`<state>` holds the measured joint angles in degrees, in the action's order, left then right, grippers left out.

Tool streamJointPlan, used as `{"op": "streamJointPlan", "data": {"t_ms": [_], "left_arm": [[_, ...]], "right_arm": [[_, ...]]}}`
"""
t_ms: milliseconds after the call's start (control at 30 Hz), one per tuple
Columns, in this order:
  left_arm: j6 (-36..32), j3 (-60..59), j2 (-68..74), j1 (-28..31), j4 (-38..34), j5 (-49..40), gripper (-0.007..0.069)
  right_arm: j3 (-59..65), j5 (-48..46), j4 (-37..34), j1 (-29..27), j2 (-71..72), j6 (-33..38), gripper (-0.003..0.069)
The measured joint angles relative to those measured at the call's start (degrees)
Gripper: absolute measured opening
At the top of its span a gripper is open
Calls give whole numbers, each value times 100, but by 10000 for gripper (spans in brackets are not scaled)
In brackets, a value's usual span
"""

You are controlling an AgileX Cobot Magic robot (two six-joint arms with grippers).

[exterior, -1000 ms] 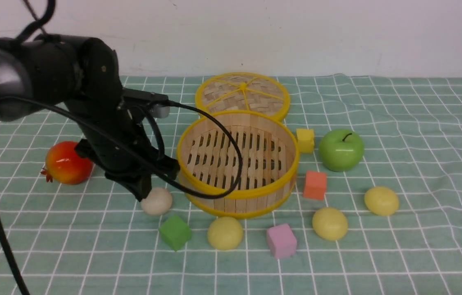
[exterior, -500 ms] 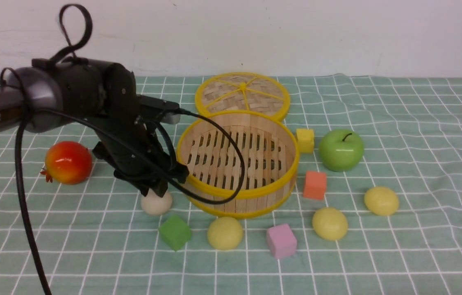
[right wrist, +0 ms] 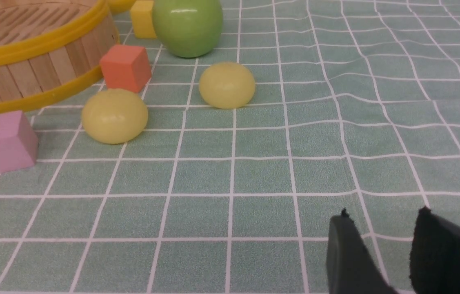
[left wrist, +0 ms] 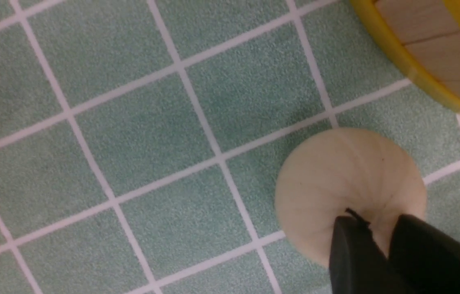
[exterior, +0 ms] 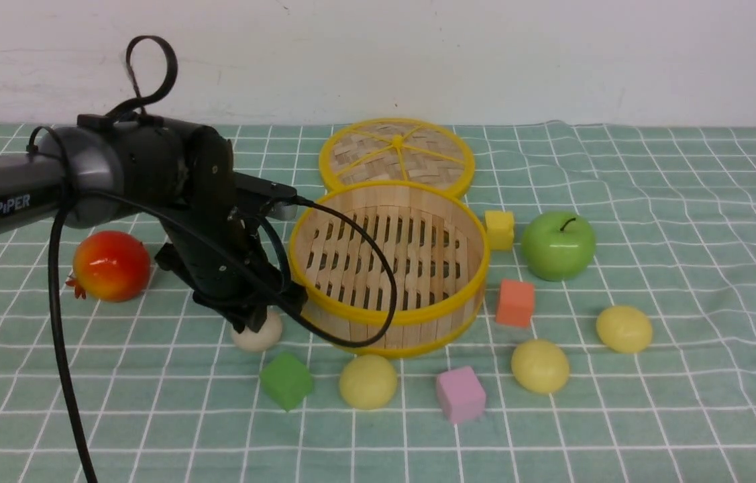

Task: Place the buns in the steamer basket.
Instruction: Use the left arm to grab a steamed stuffed bun

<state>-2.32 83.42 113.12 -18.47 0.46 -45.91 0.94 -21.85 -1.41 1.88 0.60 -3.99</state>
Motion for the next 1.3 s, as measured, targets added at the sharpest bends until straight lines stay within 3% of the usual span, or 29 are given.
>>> {"op": "streamJointPlan", "data": {"t_ms": [267,433,633,800,1000,1167,1267,1300], "left_arm": [[1,0,0,0,18,25,-4],[1,0,-80,0,4,-22,-12],[1,0,-394,0,4,-44,84],[1,7,-231,0,9,21,223],[1,7,70,0,27,193,260],[6,7,157,0,37,335,244],[6,7,156,0,43,312,176],[6,7,156,0,43,255,104]], "right_arm": [[0,0,0,0,0,0,240],[0,0,0,0,0,0,240],[0,0,0,0,0,0,240],[0,0,0,0,0,0,240],[0,0,0,0,0,0,240],[0,0,0,0,0,0,240],[0,0,0,0,0,0,240],[0,0,0,0,0,0,240]]}}
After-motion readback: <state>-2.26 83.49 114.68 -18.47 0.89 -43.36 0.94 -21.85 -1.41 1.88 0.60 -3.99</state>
